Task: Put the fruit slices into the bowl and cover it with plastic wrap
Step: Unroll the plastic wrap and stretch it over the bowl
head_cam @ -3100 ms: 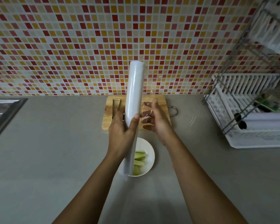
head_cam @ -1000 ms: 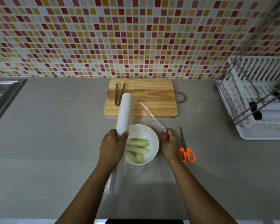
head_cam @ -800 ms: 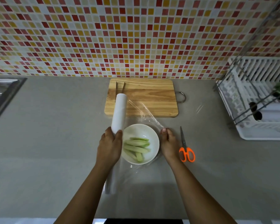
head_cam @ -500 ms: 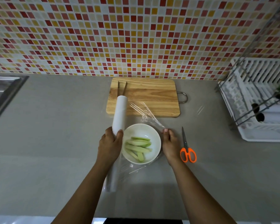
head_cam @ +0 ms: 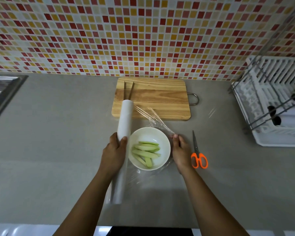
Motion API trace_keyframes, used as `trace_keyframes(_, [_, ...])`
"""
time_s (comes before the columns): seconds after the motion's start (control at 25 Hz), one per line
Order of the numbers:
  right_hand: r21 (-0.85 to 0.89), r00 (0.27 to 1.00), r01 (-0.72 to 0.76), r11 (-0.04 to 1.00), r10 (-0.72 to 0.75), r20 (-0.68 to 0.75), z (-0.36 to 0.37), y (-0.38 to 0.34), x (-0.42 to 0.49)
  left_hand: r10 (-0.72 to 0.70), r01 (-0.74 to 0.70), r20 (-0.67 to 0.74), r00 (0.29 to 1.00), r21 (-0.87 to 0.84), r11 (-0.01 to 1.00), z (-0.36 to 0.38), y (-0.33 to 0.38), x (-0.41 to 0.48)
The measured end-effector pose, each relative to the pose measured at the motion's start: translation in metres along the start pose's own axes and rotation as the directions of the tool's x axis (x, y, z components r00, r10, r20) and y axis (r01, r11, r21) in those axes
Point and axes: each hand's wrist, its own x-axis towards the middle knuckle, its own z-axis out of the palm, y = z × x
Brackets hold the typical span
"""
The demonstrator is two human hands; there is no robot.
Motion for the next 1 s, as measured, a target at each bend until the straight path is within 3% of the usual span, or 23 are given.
trace_keyframes(0.2, [0.051, 0.992, -0.110, 0.993, 0.106, 0.073, 0.005, 0.000, -0.002, 0.033, -0.033, 0.049, 0.998, 0.007, 0.999, -0.002, -0.004, 0.002])
trace_keyframes(0.44, [0.349, 0.997, -0.065, 0.935, 0.071, -0.007, 0.013, -0.007, -0.007, 0.083, -0.086, 0.085, 0.993, 0.031, 0.996, 0.001, -0.011, 0.003])
trace_keyframes(0.56, [0.412, 0.991, -0.128, 0.902, 0.131, 0.021, 0.017, -0.004, -0.010, 0.083, -0.086, 0.080, 0.993, 0.040, 0.995, 0.002, -0.012, 0.004])
trace_keyframes(0.72, [0.408, 0.972, -0.235, 0.882, 0.215, 0.095, 0.016, 0.001, -0.012, 0.099, -0.103, 0.071, 0.993, 0.057, 0.993, 0.003, -0.010, 0.002])
trace_keyframes(1.0, [0.330, 0.950, -0.311, 0.891, 0.294, 0.103, 0.012, -0.005, -0.016, 0.109, -0.113, 0.061, 0.992, 0.063, 0.992, 0.004, -0.009, 0.000])
